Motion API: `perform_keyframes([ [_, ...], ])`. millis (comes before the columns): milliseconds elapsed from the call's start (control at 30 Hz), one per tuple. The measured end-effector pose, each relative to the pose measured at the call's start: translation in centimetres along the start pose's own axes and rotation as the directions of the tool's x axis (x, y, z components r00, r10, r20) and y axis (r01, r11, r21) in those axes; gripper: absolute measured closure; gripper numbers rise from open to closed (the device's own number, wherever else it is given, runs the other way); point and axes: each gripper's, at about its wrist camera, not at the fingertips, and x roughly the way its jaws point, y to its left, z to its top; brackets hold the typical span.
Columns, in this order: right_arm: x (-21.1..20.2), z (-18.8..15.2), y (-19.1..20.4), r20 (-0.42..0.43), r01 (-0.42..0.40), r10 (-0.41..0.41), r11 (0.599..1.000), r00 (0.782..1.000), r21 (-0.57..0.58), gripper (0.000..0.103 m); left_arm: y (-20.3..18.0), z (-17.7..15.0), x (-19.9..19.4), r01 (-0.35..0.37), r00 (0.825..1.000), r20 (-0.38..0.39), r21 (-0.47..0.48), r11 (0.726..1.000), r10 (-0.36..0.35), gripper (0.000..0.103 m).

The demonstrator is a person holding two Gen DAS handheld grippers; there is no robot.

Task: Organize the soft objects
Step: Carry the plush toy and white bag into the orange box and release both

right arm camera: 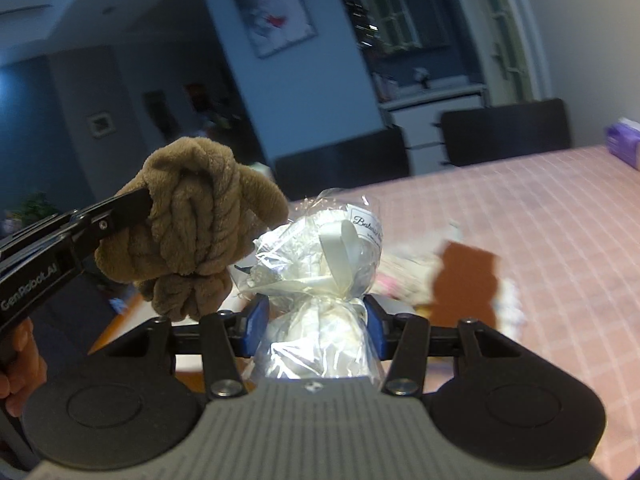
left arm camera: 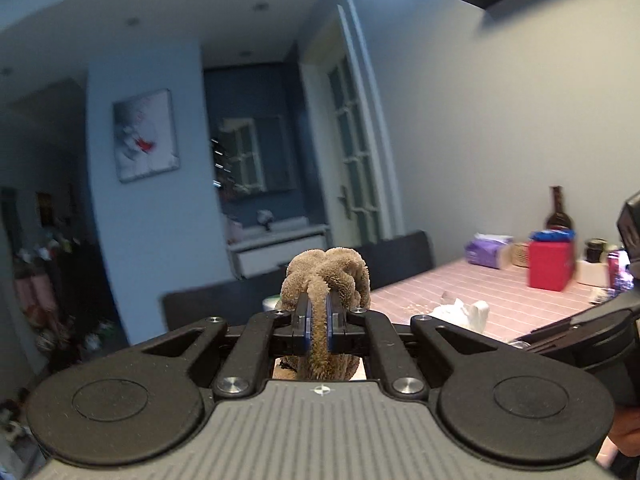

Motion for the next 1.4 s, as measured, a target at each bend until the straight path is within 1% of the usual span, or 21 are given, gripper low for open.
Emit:
perform_keyframes([
  [67,0.6,0.6,1.8,0.012,-0.042,0.042,0.999,0.999,-0.027,0.053,1.2,0.6,0.1,-0.04,0.999,-0.003,0.004,0.999,0.04,0.096],
  [133,1.7,1.2,3.6,0.008,-0.094,0.095,0.994,0.995,-0.054,0.053,2.5,0.9,0.4,-0.077,0.997,-0.025,0.004,0.997,0.077,0.096],
  [200,3.2,1.6,5.5,-0.012,-0.139,0.138,0.987,0.99,-0.079,0.053,3.9,0.9,1.0,-0.104,0.993,-0.06,-0.01,0.995,0.103,0.096],
  [267,5.0,1.9,7.2,-0.042,-0.161,0.157,0.98,0.987,-0.115,0.053,5.2,0.5,2.0,-0.13,0.986,-0.109,-0.021,0.991,0.127,0.096],
  [400,9.0,1.3,10.4,-0.11,-0.164,0.143,0.964,0.984,-0.209,0.053,7.3,-1.3,3.7,-0.154,0.964,-0.223,-0.022,0.988,0.145,0.096],
  [467,11.1,1.3,11.0,-0.154,-0.158,0.123,0.958,0.98,-0.24,0.053,7.9,-2.2,4.8,-0.152,0.951,-0.277,-0.023,0.988,0.14,0.096],
  [567,13.6,0.9,11.6,-0.223,-0.158,0.096,0.947,0.97,-0.278,0.053,8.5,-3.5,5.7,-0.156,0.929,-0.34,0.004,0.988,0.148,0.096],
  [600,14.3,0.7,11.6,-0.244,-0.152,0.08,0.944,0.966,-0.292,0.053,8.9,-3.9,5.8,-0.153,0.923,-0.357,0.005,0.988,0.144,0.096],
  [700,16.6,0.3,11.4,-0.299,-0.133,0.035,0.939,0.954,-0.317,0.053,10.2,-5.0,6.4,-0.122,0.902,-0.419,-0.019,0.992,0.103,0.096],
  [767,17.1,0.1,11.5,-0.329,-0.133,0.019,0.935,0.944,-0.328,0.053,10.6,-5.6,6.6,-0.11,0.887,-0.452,-0.014,0.994,0.092,0.096],
  [933,18.8,-0.7,12.2,-0.372,-0.14,-0.01,0.917,0.928,-0.374,0.052,11.0,-6.9,7.3,-0.102,0.855,-0.51,0.003,0.995,0.089,0.095],
  [1067,19.6,-1.4,12.6,-0.404,-0.143,-0.026,0.912,0.914,-0.383,0.051,11.0,-7.4,7.5,-0.098,0.837,-0.54,0.021,0.995,0.094,0.095],
  [1167,20.5,-1.7,12.8,-0.408,-0.14,-0.042,0.903,0.912,-0.407,0.05,10.8,-7.8,7.6,-0.095,0.822,-0.559,0.052,0.994,0.108,0.093],
  [1233,20.7,-1.8,12.8,-0.405,-0.137,-0.051,0.896,0.913,-0.422,0.048,10.6,-8.0,7.6,-0.102,0.817,-0.562,0.076,0.992,0.127,0.092],
  [1300,20.5,-1.8,12.9,-0.4,-0.136,-0.054,0.891,0.915,-0.432,0.044,10.6,-8.0,7.5,-0.109,0.816,-0.56,0.094,0.99,0.143,0.092],
  [1400,20.3,-1.8,13.1,-0.381,-0.137,-0.049,0.885,0.923,-0.444,0.037,10.5,-7.8,7.4,-0.107,0.817,-0.559,0.097,0.99,0.143,0.084],
])
